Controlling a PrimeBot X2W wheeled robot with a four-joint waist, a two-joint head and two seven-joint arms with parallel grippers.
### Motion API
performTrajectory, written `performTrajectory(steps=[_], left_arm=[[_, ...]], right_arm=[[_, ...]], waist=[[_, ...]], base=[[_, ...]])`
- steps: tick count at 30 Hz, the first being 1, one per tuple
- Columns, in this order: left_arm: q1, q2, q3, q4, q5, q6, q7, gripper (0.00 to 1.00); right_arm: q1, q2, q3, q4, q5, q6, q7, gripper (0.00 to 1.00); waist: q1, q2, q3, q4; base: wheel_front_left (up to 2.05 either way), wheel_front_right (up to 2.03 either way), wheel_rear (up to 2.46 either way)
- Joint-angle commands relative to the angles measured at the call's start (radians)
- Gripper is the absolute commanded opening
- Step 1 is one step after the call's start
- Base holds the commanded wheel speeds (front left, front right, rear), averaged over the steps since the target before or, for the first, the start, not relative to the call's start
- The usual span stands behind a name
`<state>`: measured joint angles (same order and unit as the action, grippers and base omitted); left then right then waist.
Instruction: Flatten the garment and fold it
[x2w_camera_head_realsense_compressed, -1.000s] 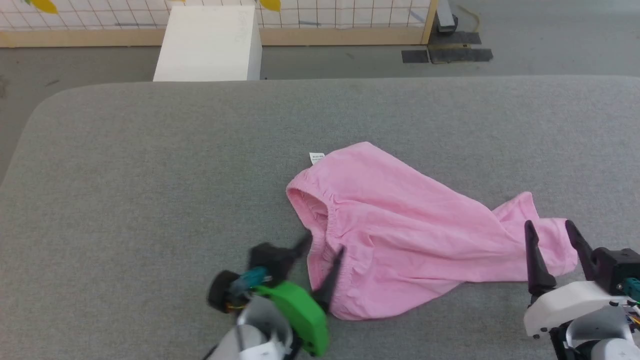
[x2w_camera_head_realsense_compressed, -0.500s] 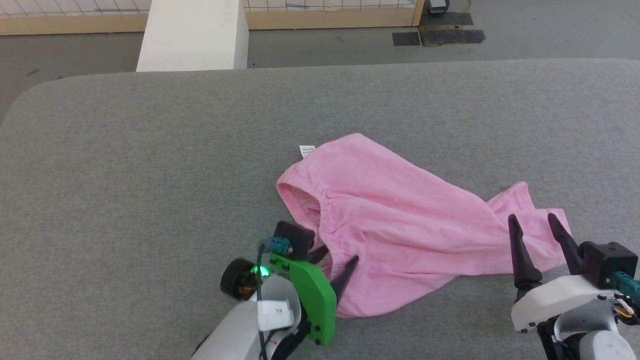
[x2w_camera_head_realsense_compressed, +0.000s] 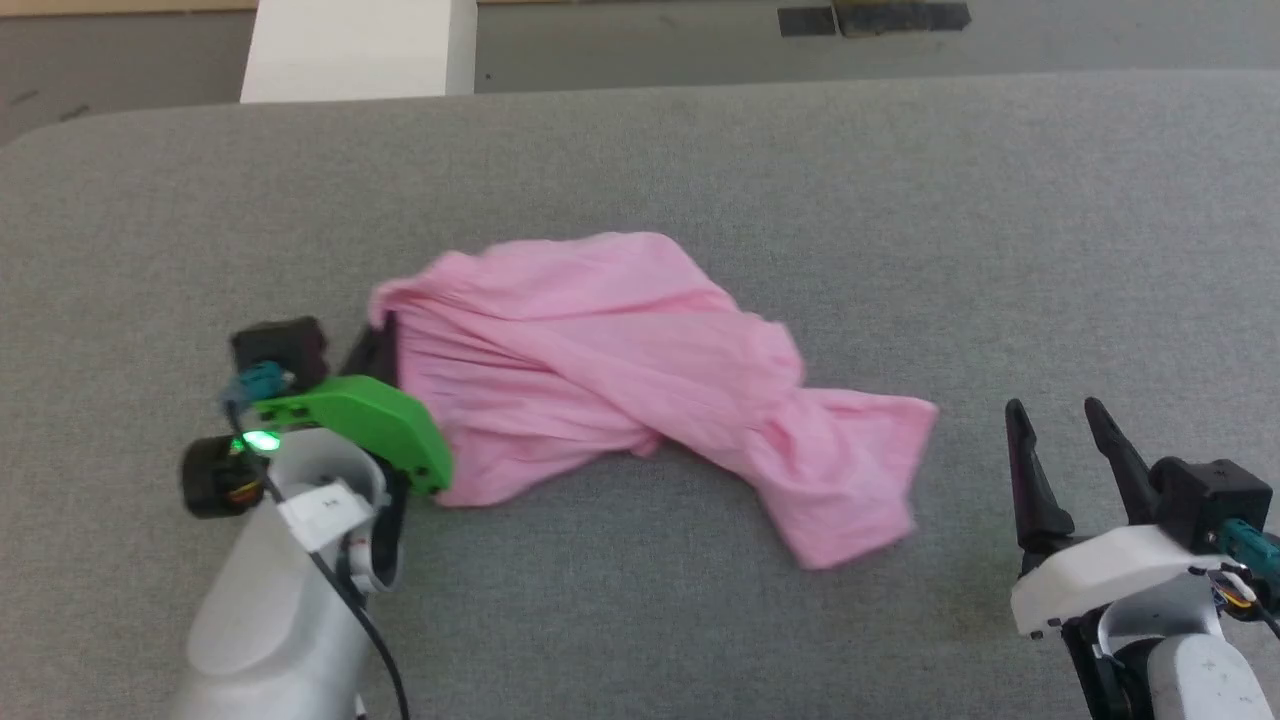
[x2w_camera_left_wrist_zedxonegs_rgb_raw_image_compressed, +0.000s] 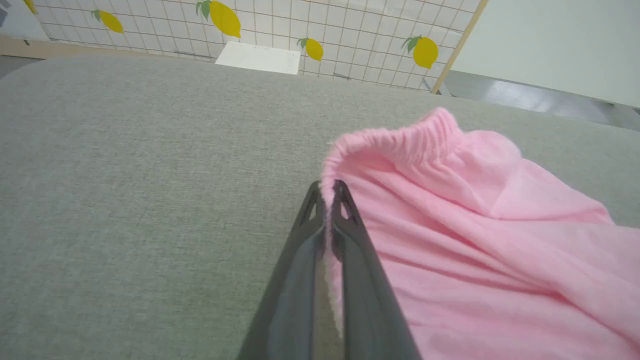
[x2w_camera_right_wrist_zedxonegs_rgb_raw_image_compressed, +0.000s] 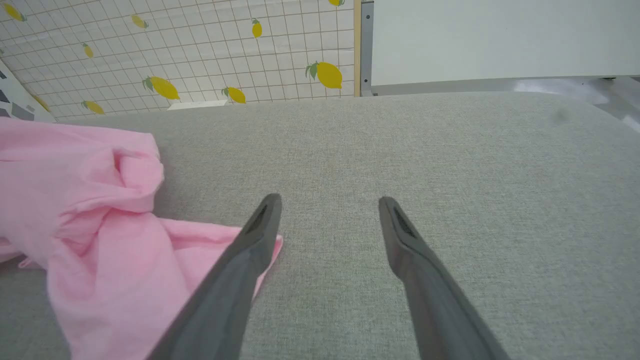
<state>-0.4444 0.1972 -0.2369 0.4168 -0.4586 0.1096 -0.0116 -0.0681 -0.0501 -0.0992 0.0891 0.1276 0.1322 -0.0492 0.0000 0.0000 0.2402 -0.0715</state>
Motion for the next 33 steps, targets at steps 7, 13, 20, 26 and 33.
performTrajectory(steps=[7,13,20,26,33], left_arm=[[0.020,0.005,0.030,0.035,-0.042,-0.018,-0.057,1.00],[0.140,-0.008,0.066,-0.052,-0.059,-0.025,-0.202,1.00],[0.257,-0.053,0.171,-0.279,0.042,-0.016,-0.250,1.00],[0.304,-0.110,0.240,-0.368,0.117,-0.052,-0.250,1.00],[0.312,-0.139,0.271,-0.369,0.142,-0.091,-0.250,1.00]], right_arm=[[-0.026,0.000,0.036,-0.005,-0.005,-0.002,0.003,1.00],[0.006,0.000,0.151,-0.039,-0.025,-0.002,0.081,1.00],[0.055,-0.028,0.300,-0.075,-0.050,-0.002,0.302,1.00],[0.076,-0.049,0.369,-0.086,-0.130,-0.002,0.393,1.00],[0.078,-0.052,0.394,-0.029,-0.154,-0.002,0.512,1.00]], waist=[[0.0000,0.0000,0.035,-0.002],[0.0000,0.0000,0.014,0.026],[0.0000,0.0000,0.000,0.088],[0.0000,0.0000,0.004,0.121],[0.0000,0.0000,0.021,0.142]], base=[[0.00,0.00,0.00],[0.00,0.00,0.00],[0.00,0.00,0.00],[0.00,0.00,0.00],[0.00,0.00,0.00]])
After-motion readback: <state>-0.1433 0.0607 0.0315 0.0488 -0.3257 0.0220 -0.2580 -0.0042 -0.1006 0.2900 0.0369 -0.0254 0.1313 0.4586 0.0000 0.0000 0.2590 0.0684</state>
